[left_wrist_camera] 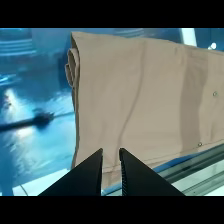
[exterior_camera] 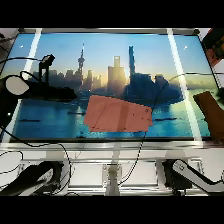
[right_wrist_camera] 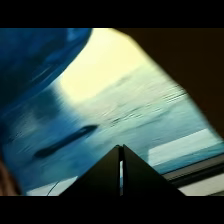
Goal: Fold the clothes and pants, and hang the long-sleeved shirts on hangers.
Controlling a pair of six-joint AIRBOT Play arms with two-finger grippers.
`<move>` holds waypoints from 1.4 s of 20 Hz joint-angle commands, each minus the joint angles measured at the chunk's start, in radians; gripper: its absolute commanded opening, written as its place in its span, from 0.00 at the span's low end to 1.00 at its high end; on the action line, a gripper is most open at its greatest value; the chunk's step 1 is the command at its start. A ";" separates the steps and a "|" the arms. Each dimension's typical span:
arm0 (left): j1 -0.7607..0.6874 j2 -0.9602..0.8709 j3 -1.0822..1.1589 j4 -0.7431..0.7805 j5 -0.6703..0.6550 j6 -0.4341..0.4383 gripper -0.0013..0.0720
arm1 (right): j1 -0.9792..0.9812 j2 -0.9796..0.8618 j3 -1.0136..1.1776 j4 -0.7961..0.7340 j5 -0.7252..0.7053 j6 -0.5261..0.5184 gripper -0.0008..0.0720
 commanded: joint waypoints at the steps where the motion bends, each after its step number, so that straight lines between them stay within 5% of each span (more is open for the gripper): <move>1: 0.001 0.001 0.000 0.000 0.013 0.000 0.19 | -0.003 -0.003 -0.228 0.432 0.039 -0.202 0.47; 2: 0.001 0.001 0.000 0.000 0.013 0.000 0.19 | 0.007 -0.003 -0.288 0.452 0.022 -0.226 0.65; 6: 0.001 0.001 0.000 0.000 0.014 0.000 0.19 | 0.146 -0.003 -0.494 0.457 -0.096 -0.252 0.69; 8: 0.001 0.001 0.000 0.000 0.013 0.000 0.19 | 0.252 -0.004 -0.568 0.490 -0.216 -0.251 0.82; 13: 0.001 0.001 0.000 0.000 0.013 -0.001 0.19 | 0.470 -0.129 -0.563 0.516 -0.399 -0.151 0.82; 20: 0.001 0.001 0.000 0.000 0.014 0.000 0.19 | 0.493 -0.261 -0.505 0.591 -0.286 -0.174 0.82; 25: 0.001 0.001 0.000 0.000 0.034 0.000 0.19 | 0.493 -0.261 -0.505 0.742 -0.126 -0.307 0.81; 28: 0.001 0.001 0.000 0.000 0.034 0.000 0.19 | 0.493 -0.260 -0.505 0.791 -0.149 -0.321 0.80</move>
